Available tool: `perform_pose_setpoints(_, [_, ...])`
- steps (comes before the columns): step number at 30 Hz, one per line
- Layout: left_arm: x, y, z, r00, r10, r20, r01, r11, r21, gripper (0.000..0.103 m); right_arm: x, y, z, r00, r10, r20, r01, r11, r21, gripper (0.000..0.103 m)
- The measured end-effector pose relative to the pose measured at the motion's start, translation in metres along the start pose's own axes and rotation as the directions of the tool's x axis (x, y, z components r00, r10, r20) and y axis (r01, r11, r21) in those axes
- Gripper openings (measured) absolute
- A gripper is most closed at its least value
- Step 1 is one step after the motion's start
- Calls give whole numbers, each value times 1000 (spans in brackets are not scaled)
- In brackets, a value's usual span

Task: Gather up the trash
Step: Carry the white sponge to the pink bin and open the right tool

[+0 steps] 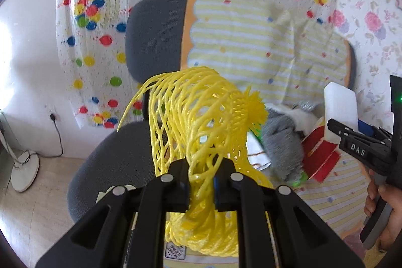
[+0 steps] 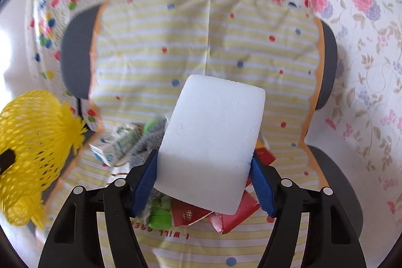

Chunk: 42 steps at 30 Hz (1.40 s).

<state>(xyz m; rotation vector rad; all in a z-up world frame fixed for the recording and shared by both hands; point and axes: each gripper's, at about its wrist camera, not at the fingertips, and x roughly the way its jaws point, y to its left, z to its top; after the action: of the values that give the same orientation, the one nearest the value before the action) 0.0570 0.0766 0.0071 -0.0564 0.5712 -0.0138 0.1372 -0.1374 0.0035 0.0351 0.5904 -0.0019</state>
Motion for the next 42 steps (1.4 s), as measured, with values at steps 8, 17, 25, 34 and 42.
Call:
perform_pose_setpoints(8, [-61,-54,13,985,-150,86,144,987,72,10,-83,-37,-7,996,64,61,-65,998,10,71])
perform_pose_setpoints(17, [-64,-134,-38,939,-345,-11,343,929,139,10,-151,-103,-88,1000,-12,4,12,997,73,72])
perform_pose_setpoints(25, [-60,-223,-102,817,-556,-152,577,790,209,10,-186,-172,-191,971,-185,-149,210,962,177,74])
perform_pose_setpoints(34, [-53,-266,-147,772,-576,-270,633,734,244,10,-163,-226,-283,907,-239,-346,346,891,293,84])
perform_pose_setpoints(42, [-56,-284,-144,772,-570,-283,635,716,290,10,-176,-257,-287,902,-267,-339,389,844,370,87])
